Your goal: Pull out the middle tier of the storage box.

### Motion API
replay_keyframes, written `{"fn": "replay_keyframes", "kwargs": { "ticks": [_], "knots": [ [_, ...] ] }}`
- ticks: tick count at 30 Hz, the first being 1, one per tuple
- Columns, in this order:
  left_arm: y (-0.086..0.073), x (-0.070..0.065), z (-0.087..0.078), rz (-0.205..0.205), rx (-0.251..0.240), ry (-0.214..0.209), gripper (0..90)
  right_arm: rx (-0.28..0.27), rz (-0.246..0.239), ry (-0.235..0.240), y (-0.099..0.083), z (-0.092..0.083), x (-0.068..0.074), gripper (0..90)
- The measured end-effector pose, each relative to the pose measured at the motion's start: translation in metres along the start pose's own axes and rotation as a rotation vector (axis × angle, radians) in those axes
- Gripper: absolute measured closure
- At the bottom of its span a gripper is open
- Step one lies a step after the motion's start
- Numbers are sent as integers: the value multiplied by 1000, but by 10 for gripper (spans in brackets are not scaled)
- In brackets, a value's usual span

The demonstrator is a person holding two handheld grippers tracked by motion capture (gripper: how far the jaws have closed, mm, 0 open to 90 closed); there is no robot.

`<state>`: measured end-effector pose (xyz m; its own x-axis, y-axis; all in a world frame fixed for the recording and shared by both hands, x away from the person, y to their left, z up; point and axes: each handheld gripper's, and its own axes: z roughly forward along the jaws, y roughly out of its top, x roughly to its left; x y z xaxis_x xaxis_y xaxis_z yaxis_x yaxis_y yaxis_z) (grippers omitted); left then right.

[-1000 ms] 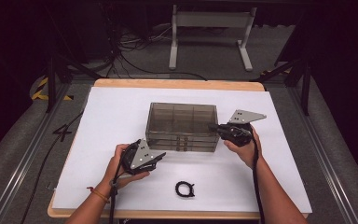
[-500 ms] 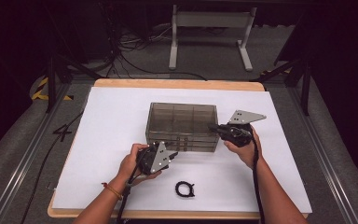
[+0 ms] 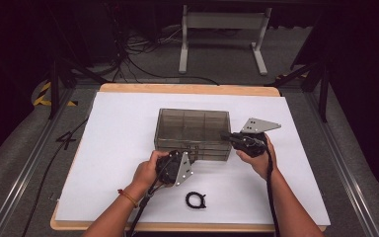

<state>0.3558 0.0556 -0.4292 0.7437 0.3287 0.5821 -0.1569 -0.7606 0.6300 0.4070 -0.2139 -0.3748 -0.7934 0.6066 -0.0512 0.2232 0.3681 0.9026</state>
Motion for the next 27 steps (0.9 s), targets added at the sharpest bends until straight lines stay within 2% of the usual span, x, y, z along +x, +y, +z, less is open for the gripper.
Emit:
{"fn": "replay_keyframes", "kwargs": {
  "ticks": [3, 5, 8, 9, 10, 13, 14, 15, 16, 19, 23, 24, 27],
  "knots": [
    [0, 0, 1, 5, 3, 6, 679, 2, -2, 2, 0, 0, 1, 900],
    [-1, 0, 3, 5, 12, 30, 682, 0, -4, 8, 0, 1, 2, 900],
    [-2, -1, 5, 0, 16, 42, 687, -4, 2, 19, 0, 1, 3, 900],
    [-2, -3, 5, 16, 14, 70, 696, -4, 1, 20, 0, 2, 4, 900],
    [-1, -4, 6, 25, 16, 73, 700, -1, -7, 17, 1, 3, 6, 900],
    [0, -10, 7, 49, 24, 118, 705, 4, -16, 12, 2, 3, 8, 900],
    [0, -12, 7, 69, 29, 128, 717, 4, -18, 11, 2, 3, 9, 900],
    [0, -12, 7, 69, 29, 128, 718, 4, -18, 11, 2, 3, 9, 900],
    [1, -14, 7, 116, 49, 152, 718, 5, -18, 9, 2, 3, 9, 900],
    [1, -22, 9, 187, 70, 207, 720, 1, -24, 0, 2, 3, 10, 900],
    [0, -30, 13, 251, 79, 265, 751, 1, -25, -4, 2, 3, 11, 900],
    [0, -32, 13, 277, 91, 293, 753, 1, -26, -3, 2, 3, 11, 900],
    [2, -37, 15, 323, 113, 336, 773, 1, -33, -7, 2, 3, 11, 900]
  ]
}}
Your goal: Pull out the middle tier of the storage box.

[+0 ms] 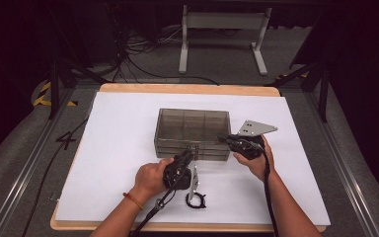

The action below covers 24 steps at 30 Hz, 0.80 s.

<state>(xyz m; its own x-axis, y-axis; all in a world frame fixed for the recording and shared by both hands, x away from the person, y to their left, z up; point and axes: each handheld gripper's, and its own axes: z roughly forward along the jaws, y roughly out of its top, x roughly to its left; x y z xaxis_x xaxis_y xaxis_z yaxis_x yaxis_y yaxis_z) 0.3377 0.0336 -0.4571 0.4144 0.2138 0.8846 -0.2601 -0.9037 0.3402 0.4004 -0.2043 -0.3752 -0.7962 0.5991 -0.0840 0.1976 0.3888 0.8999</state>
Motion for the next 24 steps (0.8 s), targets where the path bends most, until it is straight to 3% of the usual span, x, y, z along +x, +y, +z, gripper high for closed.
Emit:
{"fn": "replay_keyframes", "kwargs": {
  "ticks": [6, 11, 17, 24],
  "knots": [
    [4, -7, 1, 46, 31, 48, 779, -1, -5, -4, 0, 0, 0, 900],
    [7, -15, 2, 121, 60, 109, 790, -6, -1, -3, -1, -1, -1, 900],
    [10, -17, 2, 166, 86, 124, 794, -8, 0, -3, -2, -2, -1, 900],
    [10, -17, 2, 174, 87, 120, 795, -12, 8, 2, -2, -2, -2, 900]
  ]
}}
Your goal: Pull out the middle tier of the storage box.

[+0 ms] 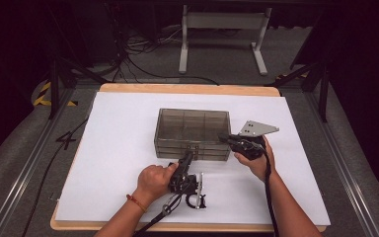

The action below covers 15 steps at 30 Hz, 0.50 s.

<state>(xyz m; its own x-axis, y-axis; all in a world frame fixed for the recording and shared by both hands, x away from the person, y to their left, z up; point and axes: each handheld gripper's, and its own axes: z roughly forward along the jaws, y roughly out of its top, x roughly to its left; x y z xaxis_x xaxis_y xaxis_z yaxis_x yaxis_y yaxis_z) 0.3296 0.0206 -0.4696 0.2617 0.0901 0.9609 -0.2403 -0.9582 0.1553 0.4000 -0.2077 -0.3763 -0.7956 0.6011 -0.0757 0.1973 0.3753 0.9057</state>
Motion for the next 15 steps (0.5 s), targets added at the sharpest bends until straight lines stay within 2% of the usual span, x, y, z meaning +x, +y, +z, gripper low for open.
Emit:
{"fn": "replay_keyframes", "kwargs": {
  "ticks": [4, 11, 15],
  "knots": [
    [0, 0, 0, -6, -2, 1, 795, 0, 2, 2, 0, 0, 0, 900],
    [-1, 1, -1, 7, -1, 2, 795, 0, -2, 0, 0, 0, 0, 900],
    [-1, -1, -2, -12, -10, 3, 796, 0, 1, -1, 0, 0, -1, 900]
  ]
}}
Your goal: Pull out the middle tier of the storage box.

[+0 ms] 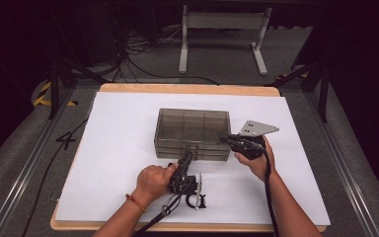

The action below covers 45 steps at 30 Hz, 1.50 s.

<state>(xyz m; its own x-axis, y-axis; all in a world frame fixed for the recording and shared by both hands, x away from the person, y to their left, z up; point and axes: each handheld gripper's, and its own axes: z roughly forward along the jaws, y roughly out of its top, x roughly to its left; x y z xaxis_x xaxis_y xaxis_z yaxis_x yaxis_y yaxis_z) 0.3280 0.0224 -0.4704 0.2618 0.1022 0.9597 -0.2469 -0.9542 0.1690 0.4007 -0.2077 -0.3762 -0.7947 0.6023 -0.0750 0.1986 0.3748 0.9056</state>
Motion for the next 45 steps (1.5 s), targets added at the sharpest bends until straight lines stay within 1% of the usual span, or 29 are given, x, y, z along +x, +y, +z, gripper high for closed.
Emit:
{"fn": "replay_keyframes", "kwargs": {
  "ticks": [1, 6, 8, 11, 12, 13, 14, 15, 16, 18, 19, 20, 21, 22, 24, 25, 26, 27, 29, 30, 32, 33, 36, 37, 38, 39, 40, 42, 45],
  "knots": [
    [0, 0, 0, 8, -1, 0, 796, 0, 0, 0, 0, 0, 0, 900],
    [0, -1, -3, 6, -3, 8, 796, 1, -3, -2, 0, 0, 0, 900],
    [1, -1, -3, 10, 1, 1, 796, 2, -4, -2, 0, 0, 0, 900],
    [0, -2, -6, -3, -12, -1, 796, 1, -2, -2, 0, 0, 0, 900],
    [0, -2, -7, -5, -5, 0, 796, 2, -3, -3, 0, 0, 0, 900],
    [0, -2, -8, -17, -12, -1, 796, 1, -6, -3, 0, 0, 0, 900],
    [0, -2, -9, -14, -8, -7, 796, -1, -8, -6, 0, 0, 1, 900],
    [0, -3, -11, -13, -26, 5, 806, 0, -9, -7, 0, 0, 1, 900],
    [0, -2, -14, -18, -37, -13, 900, 1, -9, -5, 0, 0, 1, 900],
    [1, -3, -15, 1, -30, -33, 900, -1, -6, -4, 0, 0, 0, 900],
    [1, -4, -15, 11, -24, -26, 900, 0, -9, -5, 0, 0, 0, 900],
    [0, -4, -14, 11, -35, -13, 900, 2, -10, -5, 0, 0, 1, 900],
    [0, -2, -15, 4, -27, -11, 900, 1, -10, -5, 0, 0, 1, 900],
    [-1, -1, -15, -3, -34, -16, 899, 2, -8, -6, 0, 0, 1, 900],
    [-1, 1, -15, 15, -27, -3, 865, 2, -9, -6, 0, 0, 1, 900],
    [-1, 1, -16, 14, -20, 0, 840, 2, -9, -5, 0, 0, 1, 900],
    [-2, 1, -15, 4, -31, 6, 796, 1, -7, -3, 0, 0, 0, 900],
    [-2, 1, -14, 9, -32, 9, 795, 0, -6, -2, 0, 0, 0, 900],
    [-1, 1, -11, 38, -17, 10, 779, 0, -6, -2, 0, 0, 0, 900],
    [-1, 0, -9, 30, -23, 8, 769, 1, -8, -3, 0, 0, 0, 900],
    [1, -1, -6, 53, -27, 9, 763, 2, -8, -7, 0, 0, 1, 900],
    [1, -1, -6, 53, -27, 9, 759, 2, -8, -7, 0, 0, 1, 900],
    [3, -2, -1, 102, 9, 9, 747, 2, -9, -4, 0, 0, 0, 900],
    [2, -2, 0, 97, 19, 10, 747, 2, -9, -4, 0, 0, 0, 900],
    [2, -1, 2, 103, 26, 17, 748, 3, -8, -5, 0, 0, 1, 900],
    [2, 0, 3, 102, 8, 25, 766, 2, -9, -6, 0, 0, 1, 900],
    [2, -1, 3, 103, 8, 20, 778, 3, -10, -7, 0, 0, 1, 900],
    [4, -1, 4, 130, 12, 31, 787, 2, -10, -7, 0, 0, 1, 900],
    [4, -3, 4, 118, 15, 30, 796, 3, -12, -8, 0, 0, 1, 900]
  ]
}}
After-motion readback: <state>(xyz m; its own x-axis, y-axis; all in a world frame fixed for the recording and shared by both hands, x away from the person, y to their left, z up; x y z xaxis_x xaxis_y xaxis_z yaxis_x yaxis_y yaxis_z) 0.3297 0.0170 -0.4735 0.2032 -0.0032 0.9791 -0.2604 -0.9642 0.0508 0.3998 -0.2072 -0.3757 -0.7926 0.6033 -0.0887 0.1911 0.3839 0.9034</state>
